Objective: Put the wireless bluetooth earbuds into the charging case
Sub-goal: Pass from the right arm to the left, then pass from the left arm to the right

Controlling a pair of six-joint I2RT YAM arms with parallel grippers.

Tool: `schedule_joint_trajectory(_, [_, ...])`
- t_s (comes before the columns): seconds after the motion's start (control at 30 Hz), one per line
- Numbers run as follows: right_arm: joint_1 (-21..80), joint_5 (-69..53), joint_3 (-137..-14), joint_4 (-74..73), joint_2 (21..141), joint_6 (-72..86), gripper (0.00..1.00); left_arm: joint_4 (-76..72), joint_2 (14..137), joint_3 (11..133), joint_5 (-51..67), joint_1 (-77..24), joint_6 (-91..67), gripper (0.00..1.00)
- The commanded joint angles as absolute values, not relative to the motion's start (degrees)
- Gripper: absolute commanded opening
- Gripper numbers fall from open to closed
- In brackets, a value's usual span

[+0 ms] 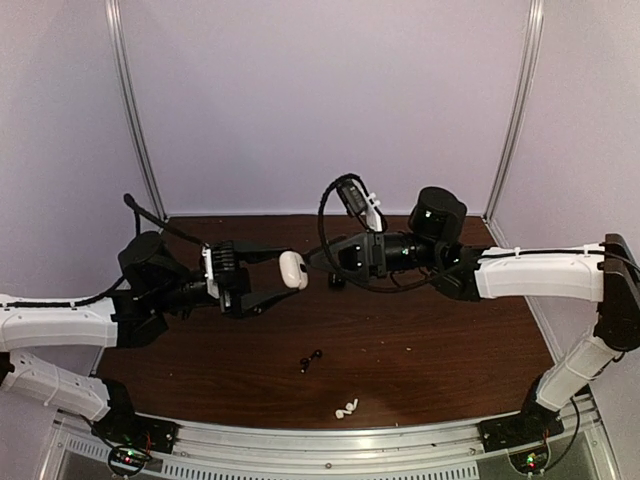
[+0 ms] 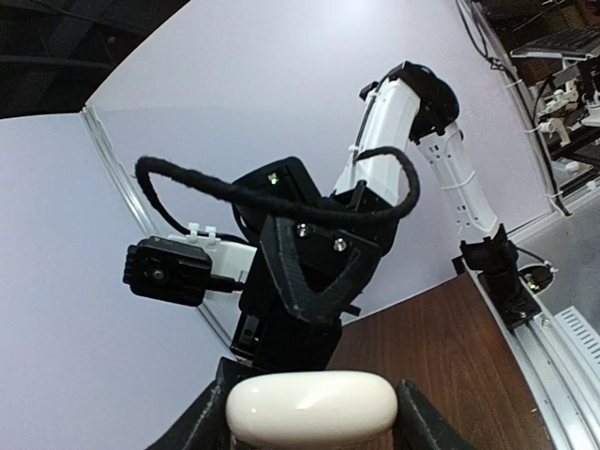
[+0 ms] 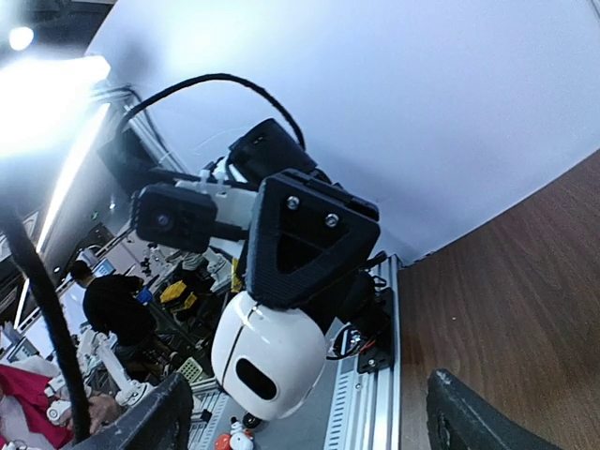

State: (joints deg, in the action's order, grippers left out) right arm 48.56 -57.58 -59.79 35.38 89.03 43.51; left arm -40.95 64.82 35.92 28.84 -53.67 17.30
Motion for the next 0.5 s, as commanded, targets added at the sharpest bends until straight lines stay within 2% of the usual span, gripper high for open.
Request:
schedule_joint_trajectory(0.0, [49.2,-68.0,-58.3,48.4,86.9,49.0,0.85,-41.9,62.3,39.2,40.6,-54.0,10.8,0.31])
schedule_joint_trajectory(0.2, [52.8,-71.6,-60.2,52.9,88.7,52.7,0.76,-44.3,61.6,39.8,46.0,-54.0,7.4,0.27])
schedule_joint_trajectory(0.47, [55.2,-73.6,-62.7,57.6,91.7,57.1,0.7,-45.5,63.2,40.7,49.5,-54.0,6.4,0.22])
